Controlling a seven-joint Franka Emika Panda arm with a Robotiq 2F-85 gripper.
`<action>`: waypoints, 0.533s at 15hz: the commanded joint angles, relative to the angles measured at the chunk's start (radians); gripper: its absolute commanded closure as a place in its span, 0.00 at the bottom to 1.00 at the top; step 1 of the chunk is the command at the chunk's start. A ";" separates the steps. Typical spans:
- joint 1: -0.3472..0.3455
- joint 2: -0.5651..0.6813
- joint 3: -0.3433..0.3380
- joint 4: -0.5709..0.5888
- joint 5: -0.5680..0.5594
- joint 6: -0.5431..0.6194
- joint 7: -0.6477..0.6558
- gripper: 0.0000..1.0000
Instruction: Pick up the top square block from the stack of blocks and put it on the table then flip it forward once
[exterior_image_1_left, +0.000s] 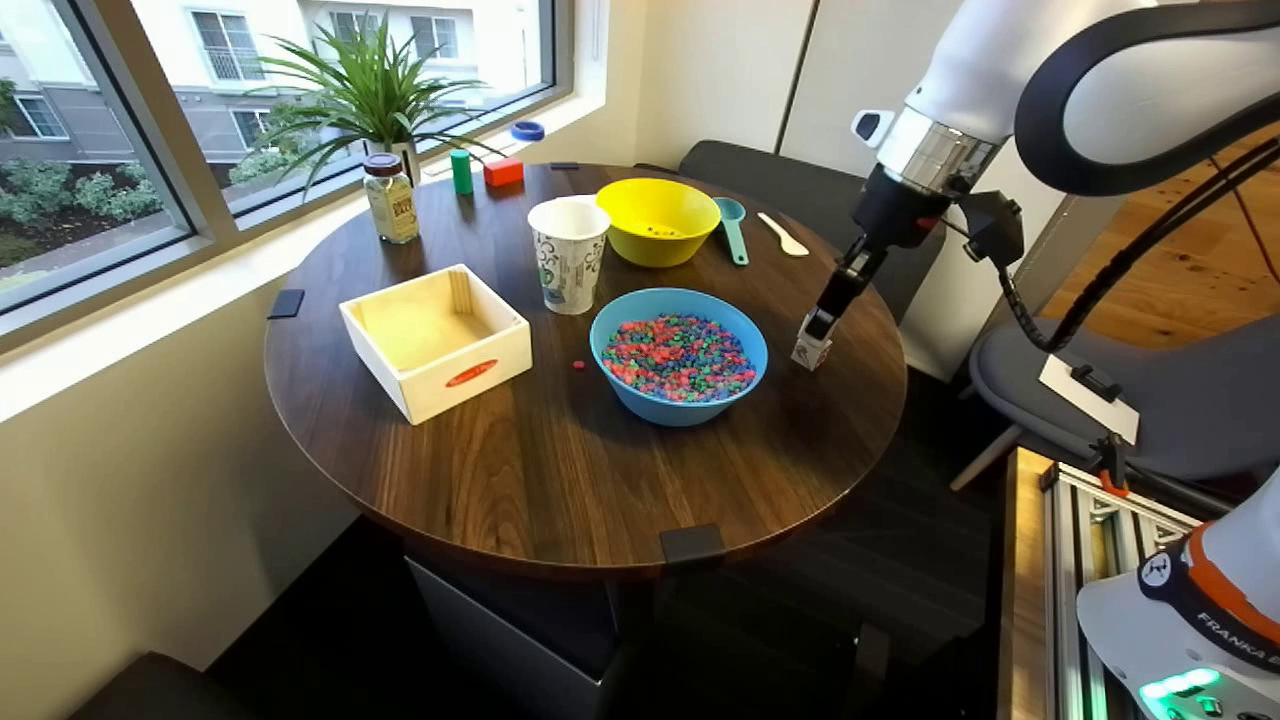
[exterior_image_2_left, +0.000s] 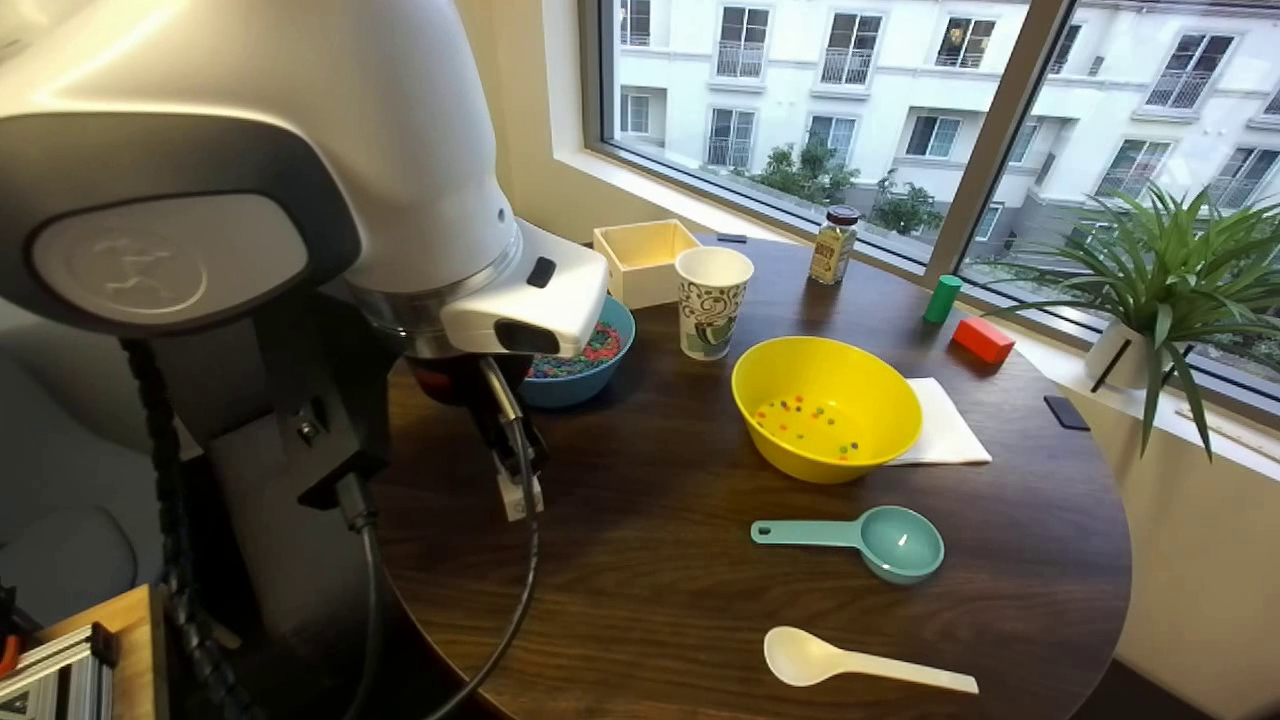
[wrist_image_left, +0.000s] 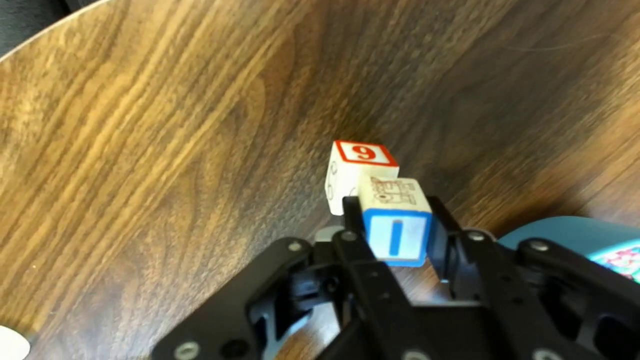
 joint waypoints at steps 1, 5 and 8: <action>-0.021 -0.027 -0.001 0.014 -0.019 -0.007 0.006 0.92; -0.076 -0.039 -0.026 0.033 -0.051 -0.005 0.012 0.92; -0.105 -0.012 -0.050 0.034 -0.060 0.010 0.007 0.92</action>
